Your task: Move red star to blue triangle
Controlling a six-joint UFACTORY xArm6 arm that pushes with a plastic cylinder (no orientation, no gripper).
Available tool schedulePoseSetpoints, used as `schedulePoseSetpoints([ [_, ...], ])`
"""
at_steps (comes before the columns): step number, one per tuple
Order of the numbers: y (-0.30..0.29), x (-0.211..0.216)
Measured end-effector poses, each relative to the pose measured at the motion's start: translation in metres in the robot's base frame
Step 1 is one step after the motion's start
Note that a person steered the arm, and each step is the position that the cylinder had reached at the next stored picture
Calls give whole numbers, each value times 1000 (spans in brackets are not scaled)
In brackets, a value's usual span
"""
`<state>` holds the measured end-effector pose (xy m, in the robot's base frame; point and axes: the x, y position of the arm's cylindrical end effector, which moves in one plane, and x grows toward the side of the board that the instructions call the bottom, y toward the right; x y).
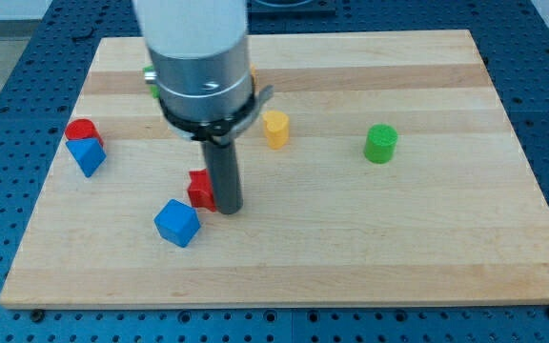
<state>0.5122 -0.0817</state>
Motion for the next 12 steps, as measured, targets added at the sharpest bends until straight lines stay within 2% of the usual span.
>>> schedulePoseSetpoints([
  [2, -48, -27],
  [6, -105, -64],
  [9, -44, -59],
  [12, -53, -98],
])
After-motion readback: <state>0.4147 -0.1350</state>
